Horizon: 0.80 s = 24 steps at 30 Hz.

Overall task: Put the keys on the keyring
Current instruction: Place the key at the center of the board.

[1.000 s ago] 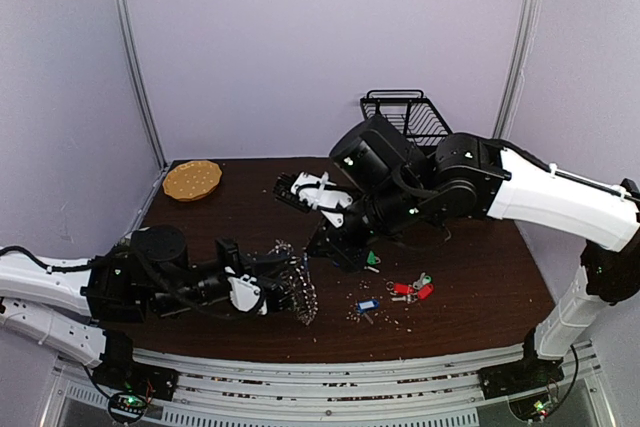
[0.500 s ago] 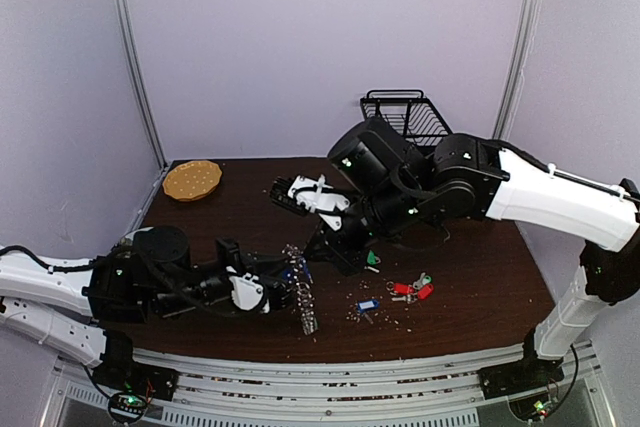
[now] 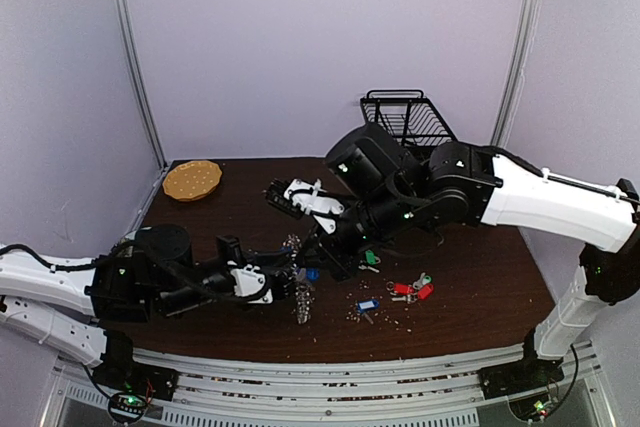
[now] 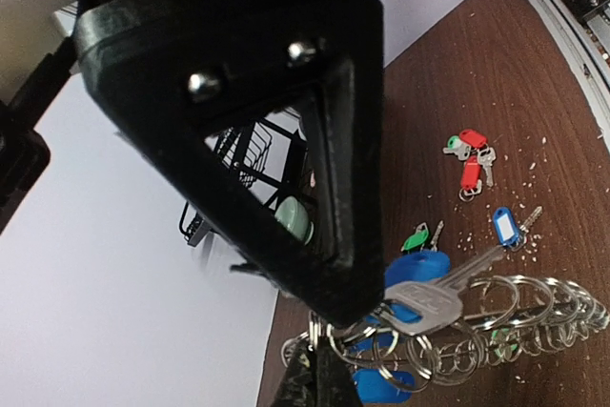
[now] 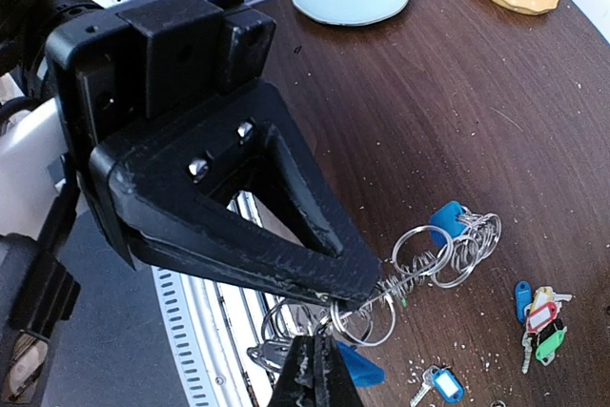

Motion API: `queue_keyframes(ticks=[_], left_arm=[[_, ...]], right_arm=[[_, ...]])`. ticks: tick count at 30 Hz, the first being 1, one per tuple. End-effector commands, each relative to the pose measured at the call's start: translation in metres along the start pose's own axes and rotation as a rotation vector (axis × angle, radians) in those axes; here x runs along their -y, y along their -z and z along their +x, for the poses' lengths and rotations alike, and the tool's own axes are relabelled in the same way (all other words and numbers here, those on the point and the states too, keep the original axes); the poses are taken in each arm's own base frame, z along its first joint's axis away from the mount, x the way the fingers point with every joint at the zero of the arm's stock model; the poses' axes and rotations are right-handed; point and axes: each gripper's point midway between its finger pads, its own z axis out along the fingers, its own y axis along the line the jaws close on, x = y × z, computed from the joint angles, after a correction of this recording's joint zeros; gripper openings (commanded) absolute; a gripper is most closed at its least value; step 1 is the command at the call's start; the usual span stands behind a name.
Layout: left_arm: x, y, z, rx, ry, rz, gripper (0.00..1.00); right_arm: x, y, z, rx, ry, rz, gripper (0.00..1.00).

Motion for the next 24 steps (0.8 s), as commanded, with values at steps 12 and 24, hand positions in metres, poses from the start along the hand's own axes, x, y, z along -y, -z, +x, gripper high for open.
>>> queue_keyframes(ticks=[12,24], left_arm=[[-0.025,0.024,-0.046,0.311,0.476,-0.038,0.00],[-0.024,0.043,-0.069,0.493,0.561,0.059,0.00]], right_arm=[[0.061,0.003,0.086,0.016,-0.161,0.058,0.00],[0.066,-0.057,0.169,-0.126,-0.324,0.024,0.00]])
